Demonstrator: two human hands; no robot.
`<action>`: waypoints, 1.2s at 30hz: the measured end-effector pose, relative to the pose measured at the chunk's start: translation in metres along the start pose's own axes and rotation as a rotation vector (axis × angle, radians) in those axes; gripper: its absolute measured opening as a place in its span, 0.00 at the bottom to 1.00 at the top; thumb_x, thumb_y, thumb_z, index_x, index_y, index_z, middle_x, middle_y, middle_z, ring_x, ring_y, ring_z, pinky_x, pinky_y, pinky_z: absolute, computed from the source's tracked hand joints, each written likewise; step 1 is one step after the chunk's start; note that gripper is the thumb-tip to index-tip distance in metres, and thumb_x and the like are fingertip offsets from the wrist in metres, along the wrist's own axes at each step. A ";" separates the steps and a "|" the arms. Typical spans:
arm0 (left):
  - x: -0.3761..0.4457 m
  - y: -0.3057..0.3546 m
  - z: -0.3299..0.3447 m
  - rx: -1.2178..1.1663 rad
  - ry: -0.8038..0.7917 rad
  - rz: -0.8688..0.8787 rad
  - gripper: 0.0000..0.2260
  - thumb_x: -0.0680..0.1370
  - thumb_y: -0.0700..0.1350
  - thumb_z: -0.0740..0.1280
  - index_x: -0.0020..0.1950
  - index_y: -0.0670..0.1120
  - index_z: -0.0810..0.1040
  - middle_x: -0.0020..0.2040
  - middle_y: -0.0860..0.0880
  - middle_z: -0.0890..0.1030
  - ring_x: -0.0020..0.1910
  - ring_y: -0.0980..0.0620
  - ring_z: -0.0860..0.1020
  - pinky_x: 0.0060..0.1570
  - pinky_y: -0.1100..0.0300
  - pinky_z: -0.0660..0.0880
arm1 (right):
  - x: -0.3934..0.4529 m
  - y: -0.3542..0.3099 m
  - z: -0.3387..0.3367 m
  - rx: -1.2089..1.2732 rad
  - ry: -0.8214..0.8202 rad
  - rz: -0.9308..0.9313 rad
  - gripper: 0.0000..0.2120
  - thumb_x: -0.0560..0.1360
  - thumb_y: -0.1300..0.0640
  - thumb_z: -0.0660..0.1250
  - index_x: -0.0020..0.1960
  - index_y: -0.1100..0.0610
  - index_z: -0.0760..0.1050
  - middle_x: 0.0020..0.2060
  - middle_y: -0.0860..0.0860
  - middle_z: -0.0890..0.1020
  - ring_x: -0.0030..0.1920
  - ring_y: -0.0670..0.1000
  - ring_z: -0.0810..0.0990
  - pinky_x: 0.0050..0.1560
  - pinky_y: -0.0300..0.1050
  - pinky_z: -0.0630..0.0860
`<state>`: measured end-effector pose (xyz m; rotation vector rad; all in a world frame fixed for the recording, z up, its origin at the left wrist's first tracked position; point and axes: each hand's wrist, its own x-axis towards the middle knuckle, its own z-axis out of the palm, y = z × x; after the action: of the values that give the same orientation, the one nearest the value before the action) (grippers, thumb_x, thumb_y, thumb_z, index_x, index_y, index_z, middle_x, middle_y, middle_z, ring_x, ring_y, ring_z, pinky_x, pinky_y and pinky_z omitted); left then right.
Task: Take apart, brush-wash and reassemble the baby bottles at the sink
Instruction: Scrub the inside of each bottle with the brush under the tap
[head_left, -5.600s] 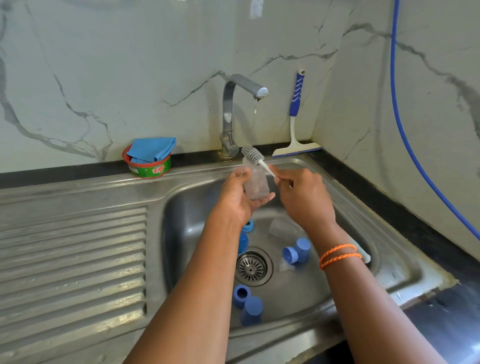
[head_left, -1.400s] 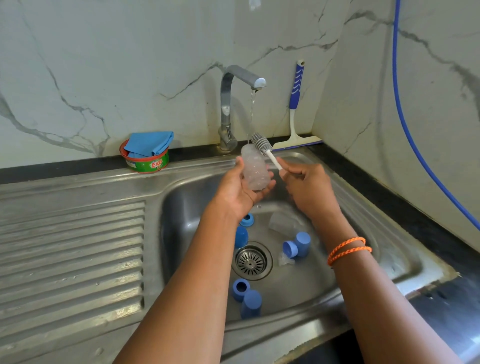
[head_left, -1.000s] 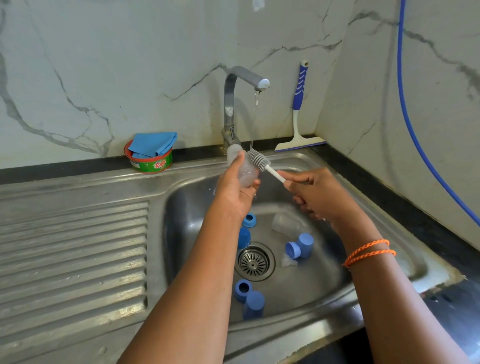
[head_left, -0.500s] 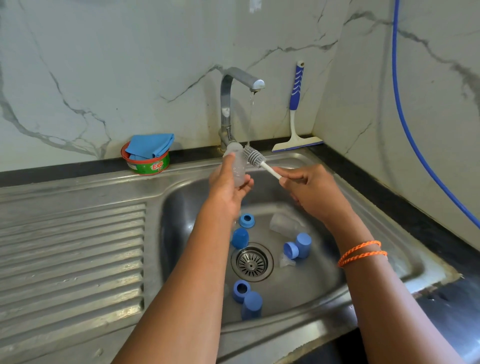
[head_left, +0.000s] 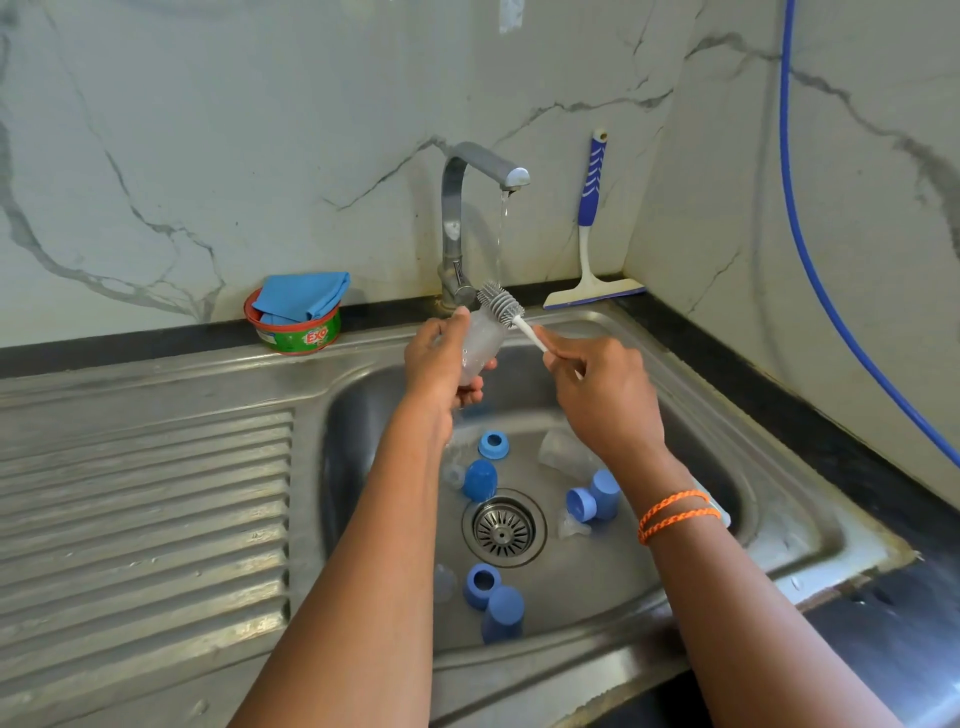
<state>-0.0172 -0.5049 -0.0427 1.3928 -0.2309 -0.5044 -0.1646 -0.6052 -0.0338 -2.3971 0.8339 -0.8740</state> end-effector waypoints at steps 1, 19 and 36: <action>-0.001 0.000 -0.001 0.026 -0.017 0.006 0.14 0.82 0.60 0.67 0.58 0.51 0.78 0.45 0.39 0.87 0.28 0.52 0.77 0.28 0.59 0.75 | 0.000 0.000 0.001 -0.010 0.001 0.002 0.16 0.85 0.51 0.63 0.69 0.37 0.80 0.35 0.50 0.75 0.34 0.52 0.72 0.33 0.44 0.64; 0.002 -0.007 0.004 0.125 -0.014 0.071 0.16 0.81 0.60 0.69 0.56 0.48 0.80 0.46 0.40 0.86 0.28 0.53 0.77 0.22 0.63 0.68 | 0.002 -0.002 0.014 0.059 -0.004 0.053 0.15 0.83 0.50 0.63 0.66 0.38 0.82 0.38 0.52 0.77 0.38 0.57 0.70 0.40 0.48 0.68; 0.006 -0.007 0.003 -0.085 0.102 -0.030 0.17 0.81 0.61 0.67 0.56 0.48 0.79 0.45 0.39 0.87 0.29 0.51 0.75 0.25 0.60 0.68 | 0.003 0.005 0.015 0.135 -0.039 0.103 0.15 0.84 0.49 0.64 0.66 0.38 0.82 0.39 0.50 0.73 0.36 0.53 0.69 0.37 0.47 0.67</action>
<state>-0.0148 -0.5107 -0.0497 1.3369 -0.1050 -0.4616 -0.1546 -0.6076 -0.0462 -2.2266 0.8479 -0.8145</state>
